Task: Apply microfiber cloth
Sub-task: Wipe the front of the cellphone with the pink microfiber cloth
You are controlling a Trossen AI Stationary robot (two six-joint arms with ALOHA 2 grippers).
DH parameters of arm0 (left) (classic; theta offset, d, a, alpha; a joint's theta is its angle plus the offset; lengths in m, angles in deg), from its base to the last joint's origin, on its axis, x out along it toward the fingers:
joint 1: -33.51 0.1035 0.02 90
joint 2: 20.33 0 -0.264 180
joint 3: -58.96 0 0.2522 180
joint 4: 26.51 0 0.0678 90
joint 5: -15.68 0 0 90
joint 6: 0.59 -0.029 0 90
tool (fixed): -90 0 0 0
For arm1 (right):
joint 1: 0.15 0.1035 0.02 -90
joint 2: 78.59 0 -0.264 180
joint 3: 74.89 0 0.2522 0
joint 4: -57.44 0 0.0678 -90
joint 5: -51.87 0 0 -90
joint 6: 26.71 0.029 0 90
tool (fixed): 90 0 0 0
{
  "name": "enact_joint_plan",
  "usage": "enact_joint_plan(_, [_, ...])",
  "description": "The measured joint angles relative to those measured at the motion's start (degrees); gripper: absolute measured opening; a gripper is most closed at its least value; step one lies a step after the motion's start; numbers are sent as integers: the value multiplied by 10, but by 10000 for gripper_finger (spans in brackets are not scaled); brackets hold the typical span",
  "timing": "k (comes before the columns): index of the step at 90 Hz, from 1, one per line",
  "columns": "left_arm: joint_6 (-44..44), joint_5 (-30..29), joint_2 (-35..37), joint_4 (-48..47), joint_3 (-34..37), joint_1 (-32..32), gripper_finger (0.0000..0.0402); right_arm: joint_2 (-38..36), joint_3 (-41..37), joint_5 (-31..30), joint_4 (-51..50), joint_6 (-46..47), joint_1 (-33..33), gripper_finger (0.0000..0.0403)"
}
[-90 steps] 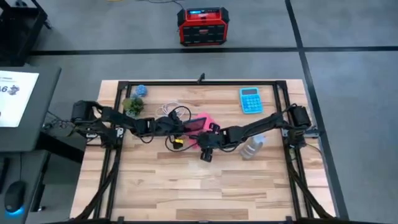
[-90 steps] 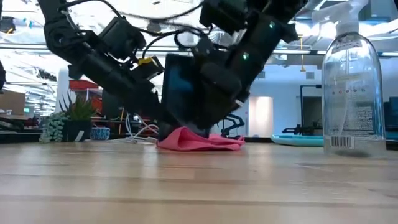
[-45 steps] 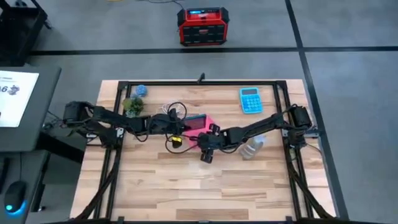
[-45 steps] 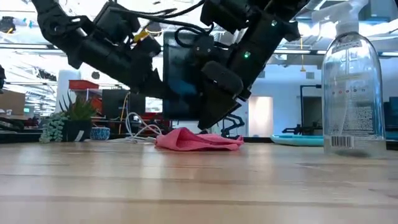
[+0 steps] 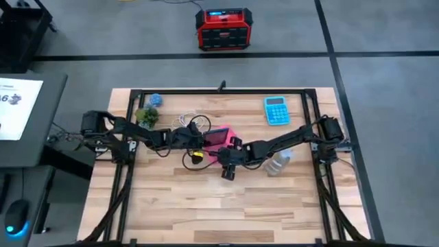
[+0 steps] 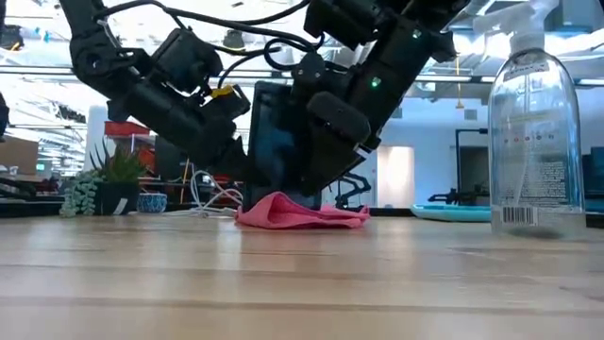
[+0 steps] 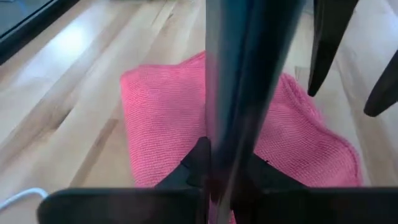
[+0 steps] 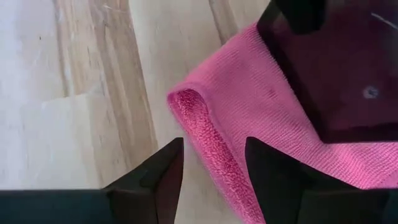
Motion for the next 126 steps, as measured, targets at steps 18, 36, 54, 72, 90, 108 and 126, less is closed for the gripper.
enact_joint_plan(18, [9,0,49,-12,0,5,13,0,0,-10,12,0,-1,162])
enact_joint_plan(36, [32,-2,83,-81,0,31,13,0,0,-15,51,2,-1,162])
enact_joint_plan(54, [87,99,128,-148,0,69,13,0,1,-71,86,54,-6,162])
enact_joint_plan(72, [91,121,174,-188,3,88,13,0,1,-105,100,69,-16,162])
enact_joint_plan(90, [124,128,220,-122,61,115,13,0,1,-108,120,120,-25,162])
enact_joint_plan(108, [155,170,270,-93,94,153,13,47,2,-109,142,116,-35,162])
enact_joint_plan(126, [159,173,273,-133,95,154,13,113,2,-121,175,152,-47,156])
